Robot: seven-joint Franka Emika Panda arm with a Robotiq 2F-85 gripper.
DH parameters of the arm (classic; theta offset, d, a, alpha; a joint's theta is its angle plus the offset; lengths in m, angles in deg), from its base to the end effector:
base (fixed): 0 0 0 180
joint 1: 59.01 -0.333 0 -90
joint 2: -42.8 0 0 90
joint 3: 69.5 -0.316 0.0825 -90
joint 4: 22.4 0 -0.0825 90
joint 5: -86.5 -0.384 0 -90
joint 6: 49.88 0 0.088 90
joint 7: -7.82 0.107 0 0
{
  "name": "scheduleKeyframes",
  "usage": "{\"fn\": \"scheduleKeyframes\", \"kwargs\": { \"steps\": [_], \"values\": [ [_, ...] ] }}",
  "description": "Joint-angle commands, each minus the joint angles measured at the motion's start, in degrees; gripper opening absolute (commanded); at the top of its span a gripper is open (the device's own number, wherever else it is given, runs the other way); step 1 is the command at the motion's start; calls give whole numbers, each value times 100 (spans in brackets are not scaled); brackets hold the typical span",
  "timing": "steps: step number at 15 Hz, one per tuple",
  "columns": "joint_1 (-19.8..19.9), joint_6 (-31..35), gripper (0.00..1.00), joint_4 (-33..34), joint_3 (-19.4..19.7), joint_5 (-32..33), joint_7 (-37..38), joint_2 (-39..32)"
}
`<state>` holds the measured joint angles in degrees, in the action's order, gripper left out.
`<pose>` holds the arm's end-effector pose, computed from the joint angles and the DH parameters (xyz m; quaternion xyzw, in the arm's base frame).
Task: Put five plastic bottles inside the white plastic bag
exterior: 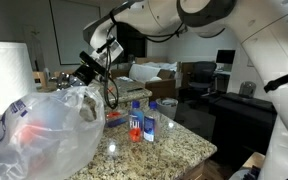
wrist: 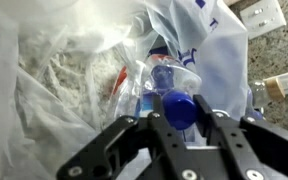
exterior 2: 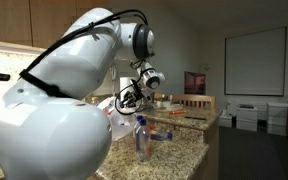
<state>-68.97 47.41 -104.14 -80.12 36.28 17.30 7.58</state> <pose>0.6325 0.2885 0.3564 -0.8764 0.0450 0.2628 0.4011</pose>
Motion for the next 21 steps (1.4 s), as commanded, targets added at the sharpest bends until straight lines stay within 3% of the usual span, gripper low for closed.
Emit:
{"fn": "scheduleKeyframes", "kwargs": {
  "steps": [1,5,10,18,19,21],
  "values": [
    [231,-1238,13,805,57,200,35,-200],
    [351,-2470,13,938,69,124,-119,-214],
    [233,-3131,13,718,211,205,-13,-242],
    [-257,-2145,13,800,479,461,628,-559],
    [-317,-2020,17,816,468,527,685,-576],
    [-456,-1770,38,885,450,692,773,-603]
  ]
}}
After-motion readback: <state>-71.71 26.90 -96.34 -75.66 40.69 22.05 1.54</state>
